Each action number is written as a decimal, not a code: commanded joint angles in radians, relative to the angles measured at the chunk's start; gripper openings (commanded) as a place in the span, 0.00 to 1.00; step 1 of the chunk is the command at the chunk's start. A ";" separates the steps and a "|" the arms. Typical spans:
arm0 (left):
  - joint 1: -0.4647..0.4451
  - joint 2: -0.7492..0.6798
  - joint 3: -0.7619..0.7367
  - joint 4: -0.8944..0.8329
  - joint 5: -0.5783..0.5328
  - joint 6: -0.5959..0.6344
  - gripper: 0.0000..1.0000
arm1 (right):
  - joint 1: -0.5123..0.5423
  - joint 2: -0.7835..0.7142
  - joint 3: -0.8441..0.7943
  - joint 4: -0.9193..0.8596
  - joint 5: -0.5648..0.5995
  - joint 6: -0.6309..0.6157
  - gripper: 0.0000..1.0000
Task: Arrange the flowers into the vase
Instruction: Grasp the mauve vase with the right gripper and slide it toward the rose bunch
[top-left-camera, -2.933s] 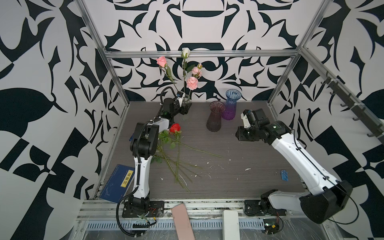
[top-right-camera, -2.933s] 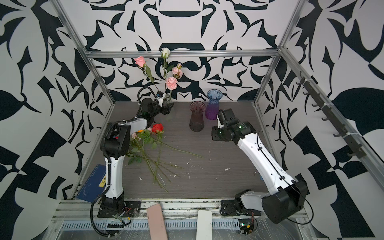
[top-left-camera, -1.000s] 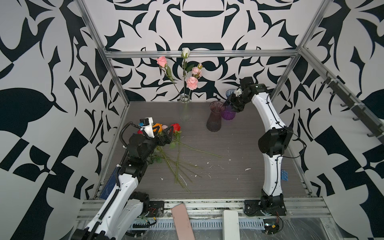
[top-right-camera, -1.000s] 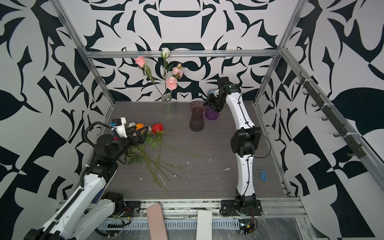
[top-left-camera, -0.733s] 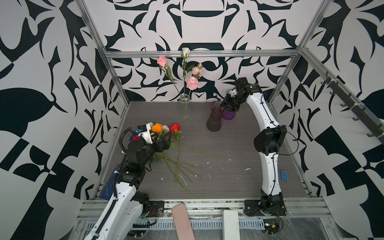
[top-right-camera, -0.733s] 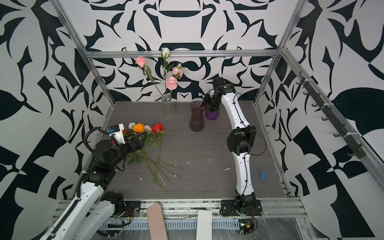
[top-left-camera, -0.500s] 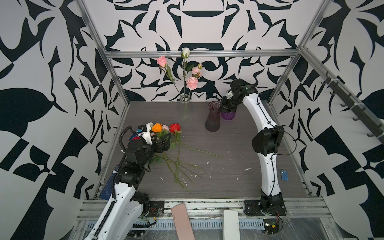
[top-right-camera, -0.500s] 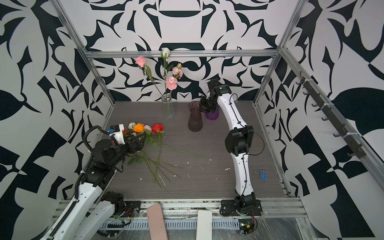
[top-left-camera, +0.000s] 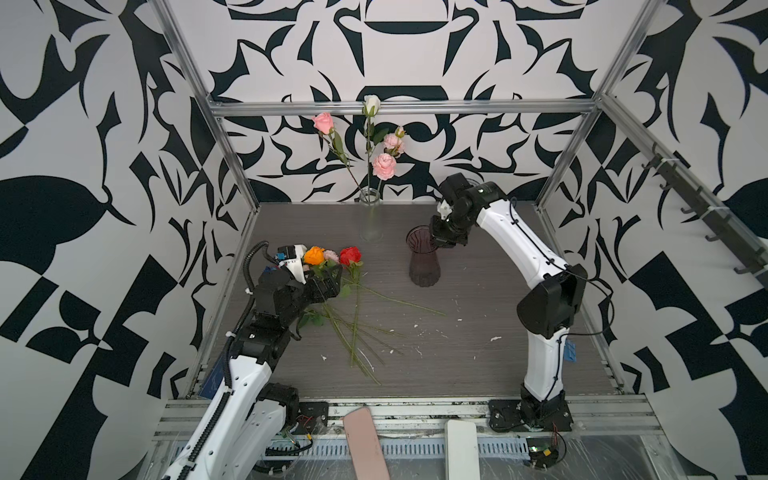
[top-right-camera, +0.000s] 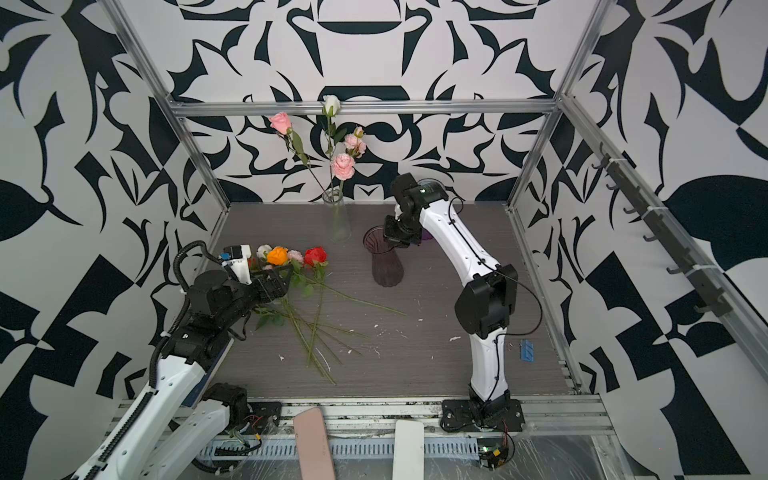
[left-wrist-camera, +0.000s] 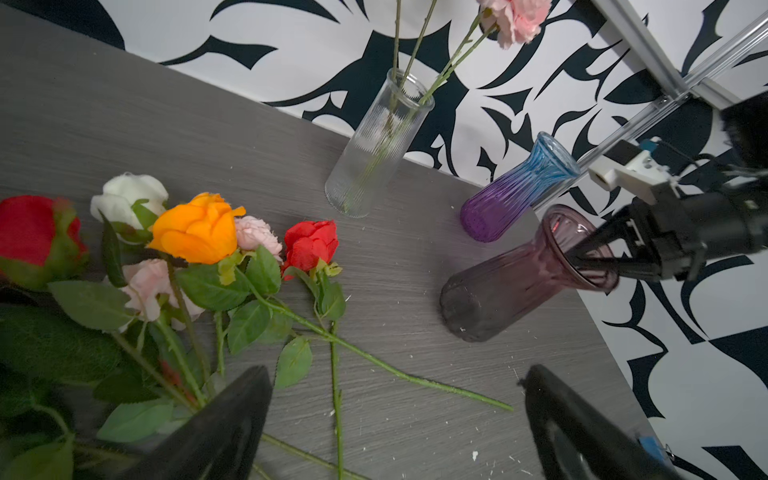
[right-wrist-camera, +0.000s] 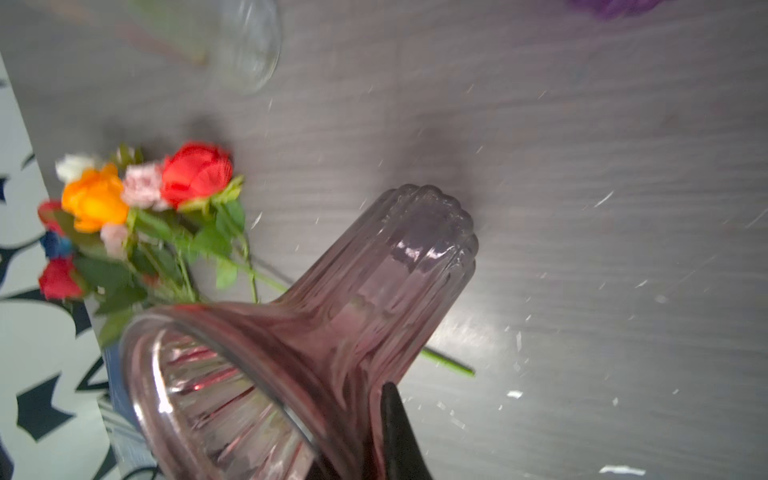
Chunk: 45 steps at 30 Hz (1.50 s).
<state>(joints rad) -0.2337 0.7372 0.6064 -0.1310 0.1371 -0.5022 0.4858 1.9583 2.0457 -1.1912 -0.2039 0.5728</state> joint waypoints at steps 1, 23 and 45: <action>0.005 0.004 0.008 -0.026 -0.005 -0.060 0.99 | 0.075 -0.152 -0.084 0.122 0.005 0.074 0.02; 0.005 0.136 0.026 0.046 0.088 -0.160 0.99 | 0.108 -0.377 -0.322 0.257 0.008 0.172 0.00; 0.004 0.001 -0.031 -0.024 0.012 -0.101 0.99 | 0.218 -0.299 -0.377 0.289 0.004 0.134 0.00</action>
<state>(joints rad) -0.2337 0.7452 0.5953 -0.1383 0.1673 -0.6281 0.6407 1.7344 1.6859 -0.9577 -0.1612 0.6476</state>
